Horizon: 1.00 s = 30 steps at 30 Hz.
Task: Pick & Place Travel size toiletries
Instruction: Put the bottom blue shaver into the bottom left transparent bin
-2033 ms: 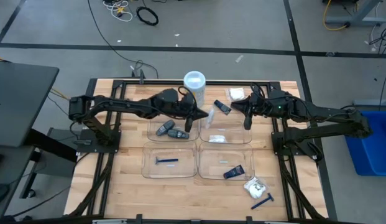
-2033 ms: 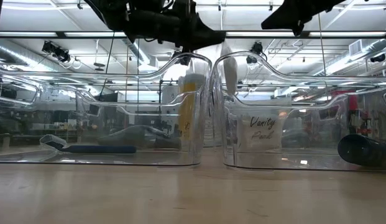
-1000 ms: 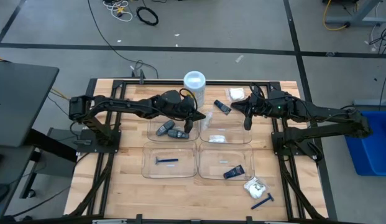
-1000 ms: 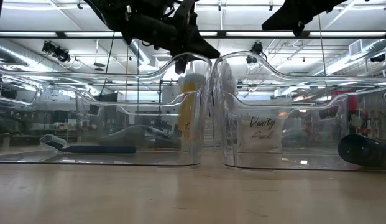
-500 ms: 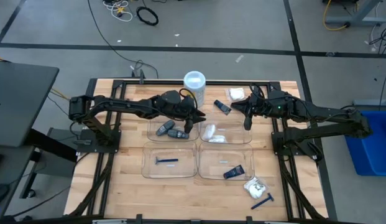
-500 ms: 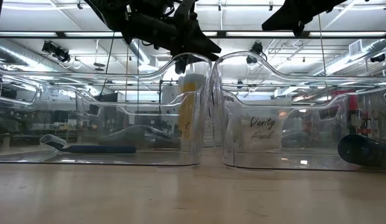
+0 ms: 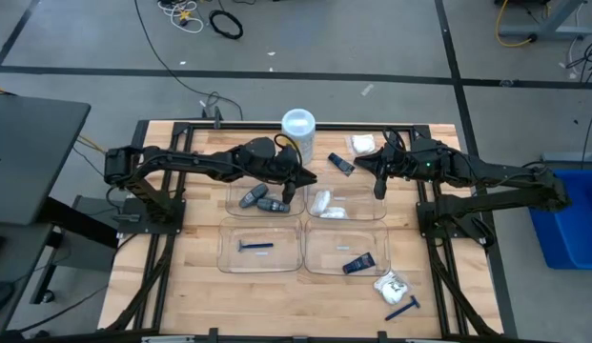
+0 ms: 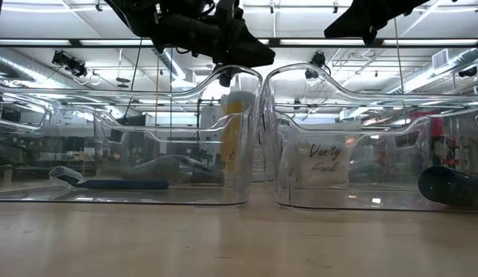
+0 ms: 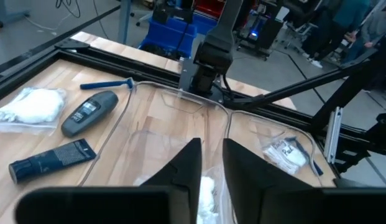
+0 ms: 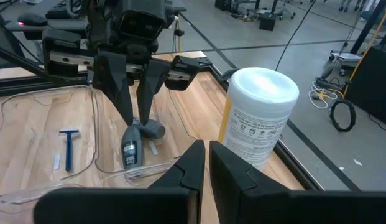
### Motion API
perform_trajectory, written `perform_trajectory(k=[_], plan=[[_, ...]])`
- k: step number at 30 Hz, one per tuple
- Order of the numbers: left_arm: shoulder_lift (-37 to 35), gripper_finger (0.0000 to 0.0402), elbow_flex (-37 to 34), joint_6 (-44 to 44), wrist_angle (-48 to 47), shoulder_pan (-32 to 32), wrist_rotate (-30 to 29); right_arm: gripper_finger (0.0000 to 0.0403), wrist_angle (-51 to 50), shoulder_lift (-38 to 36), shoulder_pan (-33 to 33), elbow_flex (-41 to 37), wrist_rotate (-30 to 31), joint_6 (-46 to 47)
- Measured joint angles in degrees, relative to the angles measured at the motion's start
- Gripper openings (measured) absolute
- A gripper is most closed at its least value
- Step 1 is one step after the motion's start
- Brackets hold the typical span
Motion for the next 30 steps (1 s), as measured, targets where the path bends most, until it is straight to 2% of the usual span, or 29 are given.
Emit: perform_trajectory(k=[6,17,30], plan=[[0.0,0.0038,0.0,0.0,-0.2,0.02,0.04,0.003,0.0,0.0,0.0,0.0,0.0,0.01],[-1.78,0.0007,-0.02,0.7,-0.4,0.04,0.08,0.003,-0.11,-1.14,0.01,0.0,0.01,-0.36],[-7.4,0.0014,0.0,3.7,-0.77,0.04,-0.87,0.0029,-7.69,-7.21,0.0,0.0,0.04,-3.02]])
